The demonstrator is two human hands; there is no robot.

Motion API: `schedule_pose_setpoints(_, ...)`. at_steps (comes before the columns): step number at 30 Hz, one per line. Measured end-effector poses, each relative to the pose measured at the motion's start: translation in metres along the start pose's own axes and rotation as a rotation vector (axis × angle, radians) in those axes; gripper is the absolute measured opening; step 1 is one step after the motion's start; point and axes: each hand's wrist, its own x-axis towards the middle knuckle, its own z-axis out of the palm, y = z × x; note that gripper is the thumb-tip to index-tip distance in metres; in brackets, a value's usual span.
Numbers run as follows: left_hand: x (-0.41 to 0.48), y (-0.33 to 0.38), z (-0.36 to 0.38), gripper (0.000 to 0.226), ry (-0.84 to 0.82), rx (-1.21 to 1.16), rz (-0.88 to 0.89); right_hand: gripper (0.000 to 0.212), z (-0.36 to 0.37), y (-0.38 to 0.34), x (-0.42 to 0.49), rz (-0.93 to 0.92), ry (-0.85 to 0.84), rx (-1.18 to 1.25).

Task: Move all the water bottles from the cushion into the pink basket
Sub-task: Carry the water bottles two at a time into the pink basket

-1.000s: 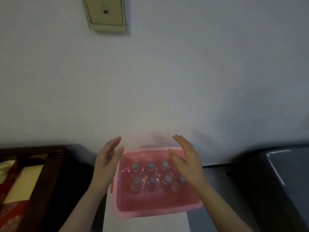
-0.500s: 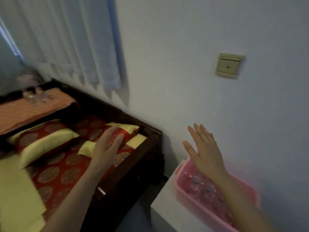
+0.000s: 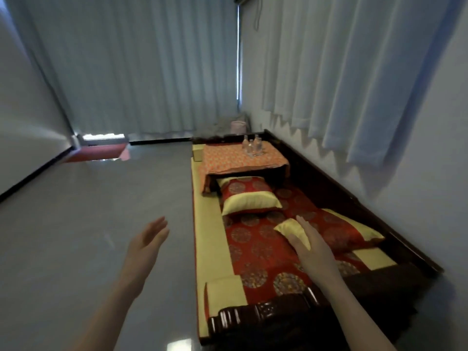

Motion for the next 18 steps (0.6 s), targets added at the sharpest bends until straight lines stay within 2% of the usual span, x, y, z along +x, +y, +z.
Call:
schedule_pose_setpoints(4,0.054,-0.025,-0.096,0.028,0.08,-0.121,-0.082,0.056,0.095,-0.051,0.035,0.062,-0.002,0.179)
schedule_pose_setpoints(9,0.129,-0.05,-0.18,0.025,0.134,-0.22,-0.12,0.051,0.193,-0.105,0.082,0.101,0.013,0.315)
schedule_pose_setpoints(12,0.178,-0.069,-0.206,0.025,0.11,-0.25,-0.174,0.049,0.241,-0.125,0.106,0.127,0.005,0.343)
schedule_pose_setpoints(18,0.276,-0.118,-0.22,0.033,0.052,-0.184,-0.157,0.054,0.317,-0.139,0.173,0.141,-0.017,0.225)
